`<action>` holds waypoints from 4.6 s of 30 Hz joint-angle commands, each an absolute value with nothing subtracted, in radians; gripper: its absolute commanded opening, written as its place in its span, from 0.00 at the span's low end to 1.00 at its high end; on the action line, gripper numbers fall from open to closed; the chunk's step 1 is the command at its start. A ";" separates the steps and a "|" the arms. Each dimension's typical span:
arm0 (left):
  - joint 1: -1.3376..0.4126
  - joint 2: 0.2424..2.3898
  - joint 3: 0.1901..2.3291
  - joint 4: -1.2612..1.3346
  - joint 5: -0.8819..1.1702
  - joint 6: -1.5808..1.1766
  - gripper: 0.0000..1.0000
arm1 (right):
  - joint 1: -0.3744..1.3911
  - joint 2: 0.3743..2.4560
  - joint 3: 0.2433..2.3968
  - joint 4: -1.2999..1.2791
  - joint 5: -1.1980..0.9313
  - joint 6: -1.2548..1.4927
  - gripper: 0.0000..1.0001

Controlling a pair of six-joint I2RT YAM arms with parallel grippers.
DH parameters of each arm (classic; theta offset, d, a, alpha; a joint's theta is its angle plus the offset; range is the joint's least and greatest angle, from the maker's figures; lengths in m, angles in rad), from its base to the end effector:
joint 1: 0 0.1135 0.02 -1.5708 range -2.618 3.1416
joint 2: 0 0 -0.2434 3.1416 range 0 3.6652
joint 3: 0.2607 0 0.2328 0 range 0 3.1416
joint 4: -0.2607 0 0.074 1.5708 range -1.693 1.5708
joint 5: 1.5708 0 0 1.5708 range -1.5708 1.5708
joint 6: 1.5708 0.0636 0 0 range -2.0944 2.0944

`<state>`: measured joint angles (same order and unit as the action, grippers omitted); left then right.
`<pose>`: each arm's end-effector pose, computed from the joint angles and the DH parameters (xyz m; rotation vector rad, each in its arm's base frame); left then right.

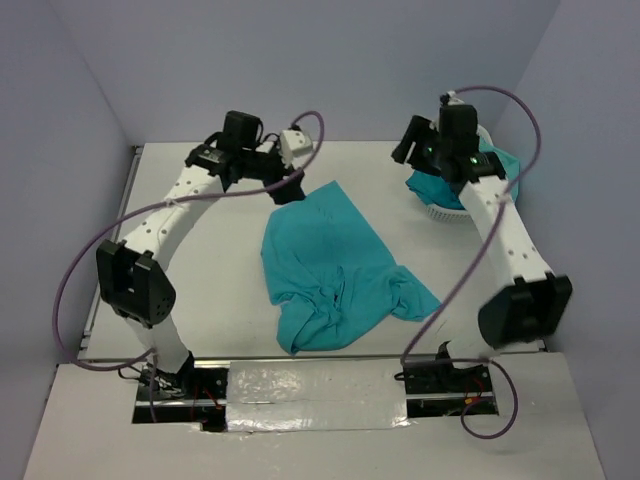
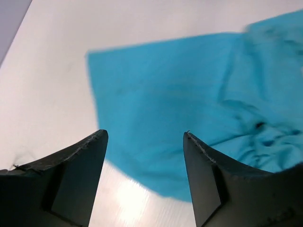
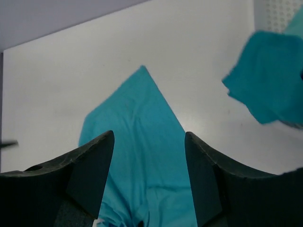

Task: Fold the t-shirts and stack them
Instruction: Flatten out the tshirt

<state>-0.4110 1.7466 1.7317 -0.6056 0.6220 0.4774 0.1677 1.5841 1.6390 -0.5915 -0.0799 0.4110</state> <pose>0.3433 -0.1900 0.3367 1.2152 1.7458 -0.6383 0.3567 0.0655 0.3589 0.2109 2.1247 0.4282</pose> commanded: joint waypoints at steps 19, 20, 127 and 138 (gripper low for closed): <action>-0.272 2.186 1.631 -0.595 0.307 0.319 0.16 | 0.204 1.403 0.619 -0.321 -0.170 0.628 0.40; -0.267 2.163 1.614 -0.595 0.307 0.330 0.04 | 0.207 1.445 0.649 -0.313 -0.179 0.609 0.26; -0.026 1.792 1.746 -0.629 0.236 0.485 0.40 | 0.416 1.468 1.039 -0.249 0.051 1.148 0.66; -0.161 1.513 1.272 -0.884 0.319 0.660 0.45 | 0.393 1.774 1.423 -0.363 -0.216 0.374 0.50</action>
<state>-0.1722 1.5837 1.3762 -0.7975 0.3119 0.5976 0.3794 1.6676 1.2949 -0.2867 -0.1242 0.6056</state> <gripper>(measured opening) 0.439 0.458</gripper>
